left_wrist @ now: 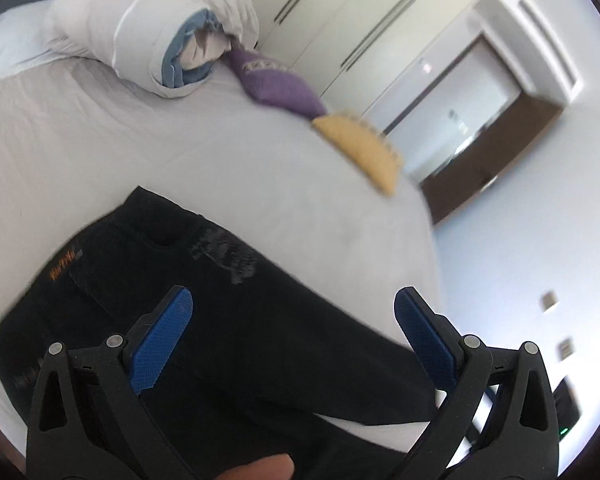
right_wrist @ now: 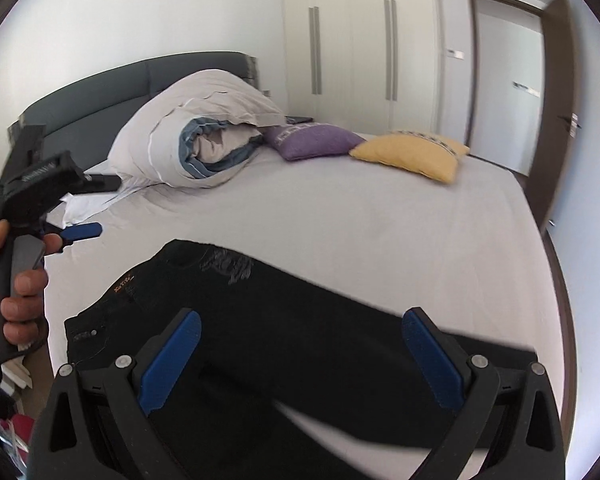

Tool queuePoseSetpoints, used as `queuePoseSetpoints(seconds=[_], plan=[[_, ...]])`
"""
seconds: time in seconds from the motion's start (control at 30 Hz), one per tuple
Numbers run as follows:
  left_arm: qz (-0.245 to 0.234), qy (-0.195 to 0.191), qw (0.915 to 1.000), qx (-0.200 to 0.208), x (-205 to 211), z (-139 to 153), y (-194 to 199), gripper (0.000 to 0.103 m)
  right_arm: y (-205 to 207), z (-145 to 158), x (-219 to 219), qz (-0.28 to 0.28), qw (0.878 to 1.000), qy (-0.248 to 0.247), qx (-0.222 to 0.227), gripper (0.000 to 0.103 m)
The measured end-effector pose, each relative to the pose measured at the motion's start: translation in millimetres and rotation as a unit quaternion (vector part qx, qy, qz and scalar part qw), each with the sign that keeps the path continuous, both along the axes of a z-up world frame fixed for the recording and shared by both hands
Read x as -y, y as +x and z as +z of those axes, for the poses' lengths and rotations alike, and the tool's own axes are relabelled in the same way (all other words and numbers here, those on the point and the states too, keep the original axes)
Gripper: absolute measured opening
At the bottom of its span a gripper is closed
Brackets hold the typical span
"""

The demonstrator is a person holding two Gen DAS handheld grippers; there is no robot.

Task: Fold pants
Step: 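Grasp the jeans waistband with the left tool while the right tool grasps the waistband corner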

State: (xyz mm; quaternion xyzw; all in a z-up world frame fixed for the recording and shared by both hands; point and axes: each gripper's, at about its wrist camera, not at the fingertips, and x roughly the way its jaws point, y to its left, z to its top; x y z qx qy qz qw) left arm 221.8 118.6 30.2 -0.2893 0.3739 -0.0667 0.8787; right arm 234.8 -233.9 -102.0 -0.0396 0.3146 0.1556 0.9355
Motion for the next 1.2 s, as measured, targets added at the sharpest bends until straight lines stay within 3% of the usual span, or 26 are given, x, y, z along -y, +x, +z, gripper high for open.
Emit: queuePoseSetpoints(seconds=[0.17, 0.23, 0.33, 0.43, 0.6, 0.77, 0.9, 1.03, 1.1, 1.13, 1.2], plan=[[-0.008, 0.031, 0.9990, -0.032, -21.6, -22.8, 76.8, 0.103, 83.1, -19.0, 16.0, 0.033, 0.999, 0.002, -0.029, 0.103], [-0.018, 0.090, 0.9948, -0.043, -21.6, -40.8, 110.4, 0.103, 112.1, -28.5, 19.4, 0.048, 0.998, -0.003, -0.040, 0.103], [-0.061, 0.170, 0.9815, -0.064, -25.8, -65.5, 153.9, 0.103, 149.3, -44.3, 22.2, 0.064, 0.996, -0.023, -0.049, 0.103], [-0.108, 0.255, 0.9583, -0.070, -23.2, -92.5, 181.6, 0.103, 177.8, -59.5, 26.6, 0.076, 0.995, -0.020, -0.064, 0.103], [-0.193, 0.325, 0.9232, -0.070, -7.0, -125.4, 203.9, 0.101, 220.2, -93.2, 24.3, 0.109, 0.987, -0.024, -0.112, 0.096], [-0.287, 0.411, 0.8627, -0.071, 8.2, -159.8, 225.5, 0.081, 234.8, -121.9, 16.0, 0.164, 0.974, -0.032, -0.150, 0.091], [-0.343, 0.425, 0.8338, -0.081, 5.8, -183.9, 237.2, 0.065, 243.2, -141.4, 12.0, 0.199, 0.962, -0.046, -0.183, 0.077], [-0.393, 0.426, 0.8088, -0.103, 12.4, -210.2, 243.3, 0.064, 247.0, -157.5, 6.2, 0.225, 0.950, -0.057, -0.208, 0.073], [-0.398, 0.428, 0.8035, -0.114, 12.6, -220.9, 250.0, 0.062, 248.0, -162.9, 2.5, 0.232, 0.947, -0.065, -0.212, 0.069], [-0.398, 0.421, 0.8061, -0.122, 11.4, -226.0, 255.4, 0.050, 249.4, -164.1, 0.4, 0.235, 0.946, -0.067, -0.215, 0.068], [-0.400, 0.400, 0.8134, -0.133, 10.2, -231.4, 262.4, 0.038, 251.5, -167.7, -5.3, 0.238, 0.944, -0.069, -0.220, 0.067]])
